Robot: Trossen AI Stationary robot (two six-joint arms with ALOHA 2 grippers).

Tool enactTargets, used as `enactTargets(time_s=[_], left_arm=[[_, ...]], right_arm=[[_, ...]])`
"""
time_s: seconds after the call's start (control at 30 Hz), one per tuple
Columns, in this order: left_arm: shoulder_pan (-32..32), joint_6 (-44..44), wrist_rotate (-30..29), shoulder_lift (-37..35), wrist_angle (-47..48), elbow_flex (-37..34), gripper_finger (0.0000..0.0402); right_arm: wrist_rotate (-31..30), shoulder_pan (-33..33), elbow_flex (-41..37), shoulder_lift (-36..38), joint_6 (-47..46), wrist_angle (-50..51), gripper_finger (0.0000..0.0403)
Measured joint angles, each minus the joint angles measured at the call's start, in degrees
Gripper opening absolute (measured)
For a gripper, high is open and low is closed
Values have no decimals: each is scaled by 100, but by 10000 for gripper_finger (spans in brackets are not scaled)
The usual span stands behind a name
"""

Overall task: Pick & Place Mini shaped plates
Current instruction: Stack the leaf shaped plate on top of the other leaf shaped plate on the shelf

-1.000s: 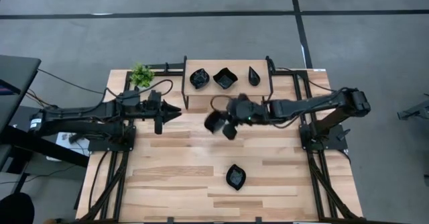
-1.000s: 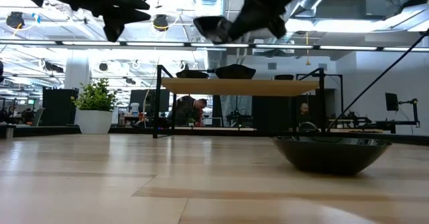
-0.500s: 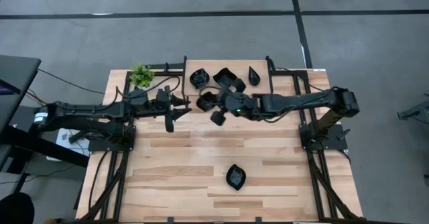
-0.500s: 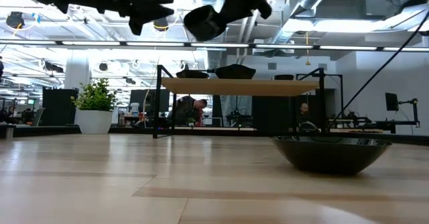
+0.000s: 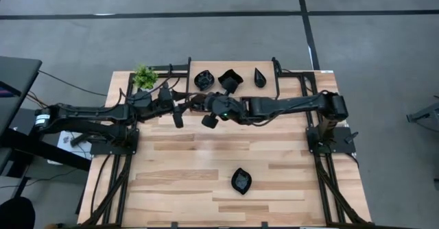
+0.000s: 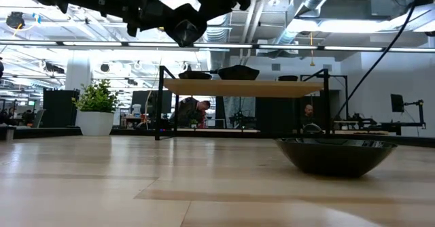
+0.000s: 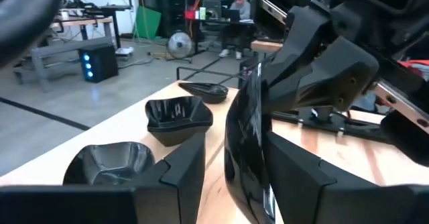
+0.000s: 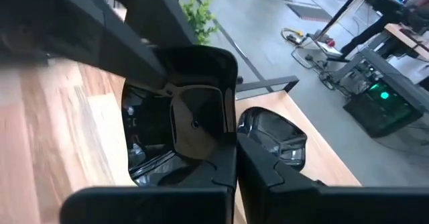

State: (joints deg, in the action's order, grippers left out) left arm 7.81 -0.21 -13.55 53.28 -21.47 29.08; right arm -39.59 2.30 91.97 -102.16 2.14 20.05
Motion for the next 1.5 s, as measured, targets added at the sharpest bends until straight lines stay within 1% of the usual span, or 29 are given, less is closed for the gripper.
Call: enactTargets(time_s=[0.1,0.23,0.37,0.47,0.6,0.77,0.8,0.87,1.13,1.27,1.37,1.43,1.5], left_arm=[[-2,35,-122,0,7,2,151],[0,177,-390,0,11,0,150],[-2,184,-396,0,12,0,149],[-2,161,-399,2,3,0,139],[0,151,-293,2,-13,0,99],[7,146,-204,3,-65,0,18],[9,149,-207,4,-70,0,11],[3,149,-207,7,-91,0,9],[2,149,-217,9,-189,0,7],[2,215,-367,8,-157,0,7],[4,436,-616,4,-93,2,7],[38,452,-761,4,-42,2,7],[115,383,-771,4,-46,2,7]], right_arm=[[-83,1,144,-53,1,235,0],[-120,16,160,-31,-3,219,0],[-132,27,159,-31,-3,160,0],[-118,27,159,-31,-5,160,0],[-113,27,157,-31,-4,33,0],[4,31,157,-27,-5,-74,8],[75,29,157,-22,-6,-83,13],[197,27,157,-9,-10,-98,25],[247,13,158,24,-5,-42,97],[231,-12,329,86,103,280,135],[205,-11,540,170,196,812,161],[57,-19,644,243,226,1080,176],[-133,-19,644,375,159,1563,188]])
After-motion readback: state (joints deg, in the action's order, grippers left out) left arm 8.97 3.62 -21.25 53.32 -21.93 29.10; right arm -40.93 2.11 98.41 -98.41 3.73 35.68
